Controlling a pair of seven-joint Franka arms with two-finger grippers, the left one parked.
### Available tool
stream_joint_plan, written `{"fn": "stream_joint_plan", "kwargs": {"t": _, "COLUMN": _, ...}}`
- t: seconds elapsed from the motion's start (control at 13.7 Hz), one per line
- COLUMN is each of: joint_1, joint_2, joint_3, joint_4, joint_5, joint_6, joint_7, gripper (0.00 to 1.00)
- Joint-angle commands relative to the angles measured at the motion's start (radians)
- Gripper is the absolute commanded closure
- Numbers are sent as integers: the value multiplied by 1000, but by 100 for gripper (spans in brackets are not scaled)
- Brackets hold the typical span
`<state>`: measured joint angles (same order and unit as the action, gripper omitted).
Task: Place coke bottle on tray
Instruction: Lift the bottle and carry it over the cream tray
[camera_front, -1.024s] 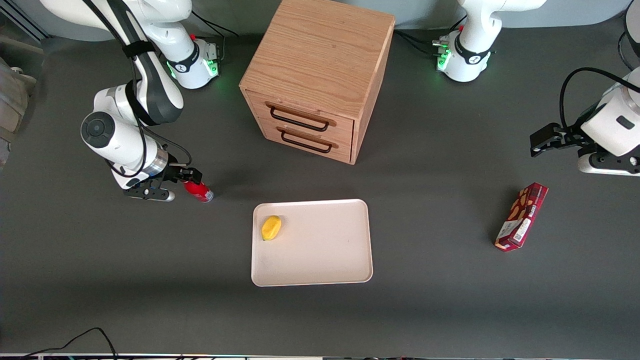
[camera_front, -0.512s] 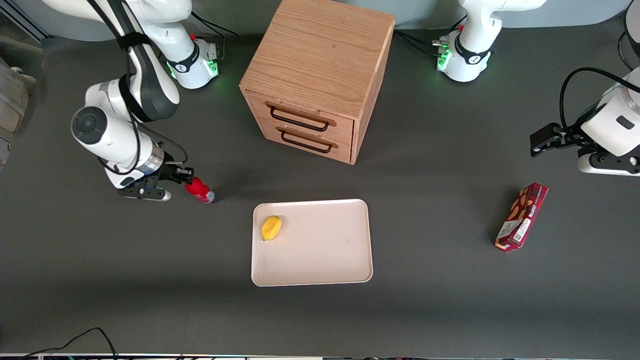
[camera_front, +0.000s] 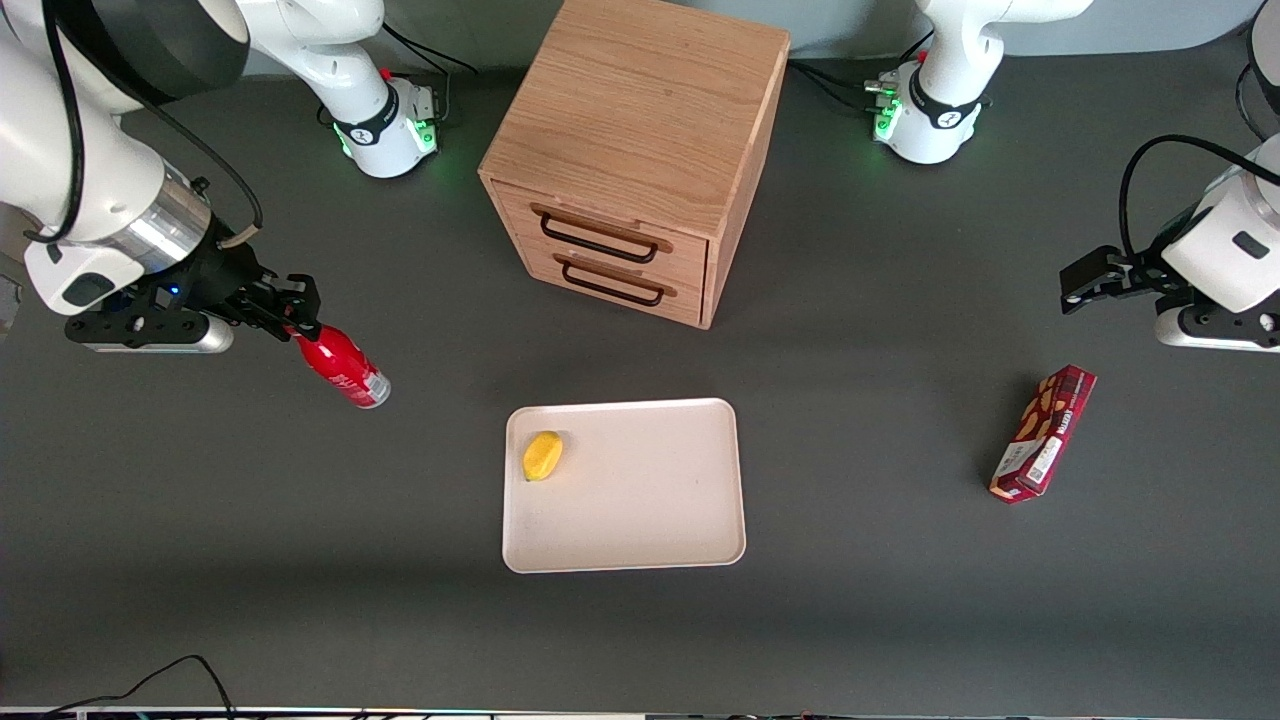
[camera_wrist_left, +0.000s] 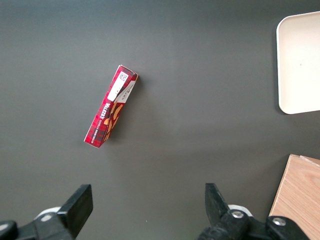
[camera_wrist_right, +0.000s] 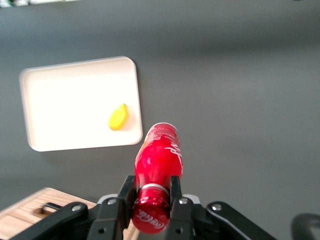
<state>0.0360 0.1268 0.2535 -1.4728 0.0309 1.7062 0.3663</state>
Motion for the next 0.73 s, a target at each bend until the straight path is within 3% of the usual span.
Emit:
{"fn": "stream_joint_plan", "kwargs": {"t": 0.0, "joint_1": 88, "joint_2": 244, "joint_3": -10, "joint_4": 273, "joint_5": -8, "joint_6": -45, "joint_7": 107, "gripper": 100}}
{"fn": "stream_joint_plan", "kwargs": {"t": 0.29, "joint_1": 223, "joint_2": 498, "joint_3": -78, "joint_4": 504, "joint_5": -28, "joint_6": -19, "joint_7": 252, "gripper": 100}}
{"fn": "stream_joint_plan", "kwargs": {"t": 0.44, "joint_1": 261, "joint_2": 571, "joint_3": -132, "joint_4": 513, "joint_5": -25, "joint_6": 97, "joint_7": 253, "gripper": 100}}
{"fn": "stream_joint_plan", "kwargs": {"t": 0.66, "joint_1": 280, "joint_2": 675, "joint_3": -137, "joint_4": 511, "joint_5": -25, "joint_6": 213, "joint_7": 290, "gripper": 100}}
